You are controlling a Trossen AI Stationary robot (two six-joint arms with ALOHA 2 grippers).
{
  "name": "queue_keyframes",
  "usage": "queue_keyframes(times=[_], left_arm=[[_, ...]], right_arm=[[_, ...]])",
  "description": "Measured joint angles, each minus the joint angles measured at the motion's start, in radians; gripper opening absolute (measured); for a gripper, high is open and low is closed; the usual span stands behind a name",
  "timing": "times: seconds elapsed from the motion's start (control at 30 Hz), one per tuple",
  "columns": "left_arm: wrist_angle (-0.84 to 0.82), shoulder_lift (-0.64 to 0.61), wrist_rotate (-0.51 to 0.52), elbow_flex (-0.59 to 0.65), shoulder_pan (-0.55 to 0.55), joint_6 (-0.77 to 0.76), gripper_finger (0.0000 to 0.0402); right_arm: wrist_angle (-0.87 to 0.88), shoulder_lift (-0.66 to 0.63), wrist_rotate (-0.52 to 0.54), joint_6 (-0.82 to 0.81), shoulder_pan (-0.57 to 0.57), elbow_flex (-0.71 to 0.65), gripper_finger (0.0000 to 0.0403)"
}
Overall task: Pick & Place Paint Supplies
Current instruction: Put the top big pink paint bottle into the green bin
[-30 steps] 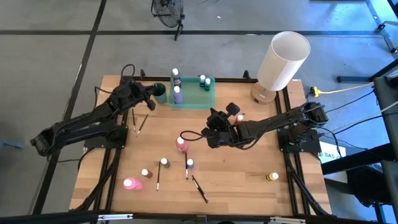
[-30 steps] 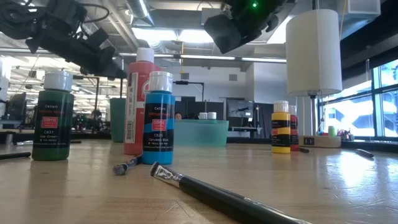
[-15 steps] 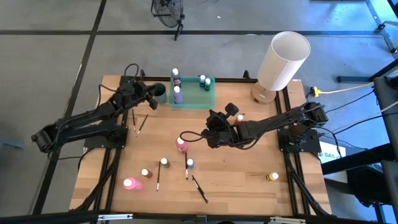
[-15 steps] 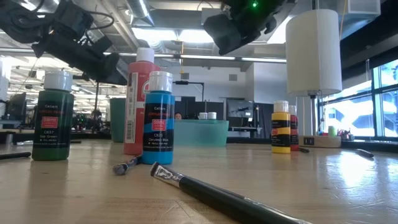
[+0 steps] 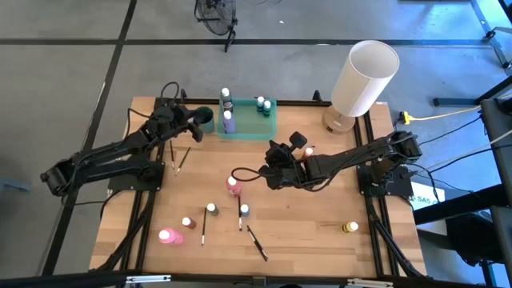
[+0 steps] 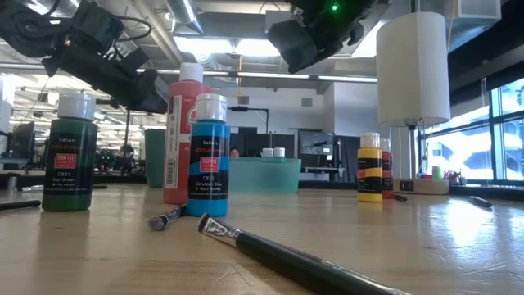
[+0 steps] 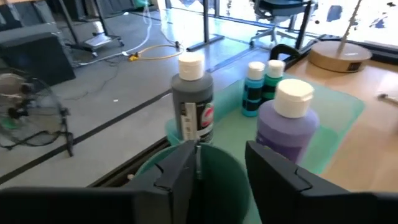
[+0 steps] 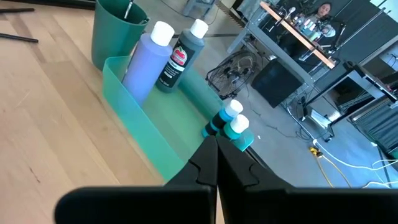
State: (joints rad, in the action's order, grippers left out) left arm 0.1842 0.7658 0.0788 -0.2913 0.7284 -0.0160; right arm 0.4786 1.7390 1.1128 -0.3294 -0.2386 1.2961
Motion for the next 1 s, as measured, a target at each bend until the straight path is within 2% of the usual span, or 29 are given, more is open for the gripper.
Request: queue_keyframes(times=[0.13,0.4,0.57,0.73,0.83,1.0], left_arm=[[-0.111,-0.015,-0.11,-0.029,0.0,-0.018,0.0162],[-0.594,-0.086,-0.26,-0.248,-0.042,-0.036,0.017],[-0.877,-0.097,-0.266,-0.336,-0.123,-0.158,0.0171],[-1.199,-0.097,-0.283,-0.356,-0.208,-0.292,0.0171],[-1.297,-0.097,-0.279,-0.356,-0.256,-0.37,0.0167],[-1.31,-0.097,-0.221,-0.355,-0.355,-0.475,0.0156]], right_arm=[[0.002,0.0,-0.002,0.0,0.0,0.0,0.0],[0.012,0.0,-0.002,0.0,0.002,0.0,0.0],[0.012,0.0,-0.049,0.0,0.005,0.0,0.0],[0.012,0.0,-0.052,0.0,0.005,0.0,0.0],[0.011,0.0,-0.052,0.0,0.007,0.0,0.0],[0.011,0.0,-0.052,0.0,0.016,0.0,0.0]])
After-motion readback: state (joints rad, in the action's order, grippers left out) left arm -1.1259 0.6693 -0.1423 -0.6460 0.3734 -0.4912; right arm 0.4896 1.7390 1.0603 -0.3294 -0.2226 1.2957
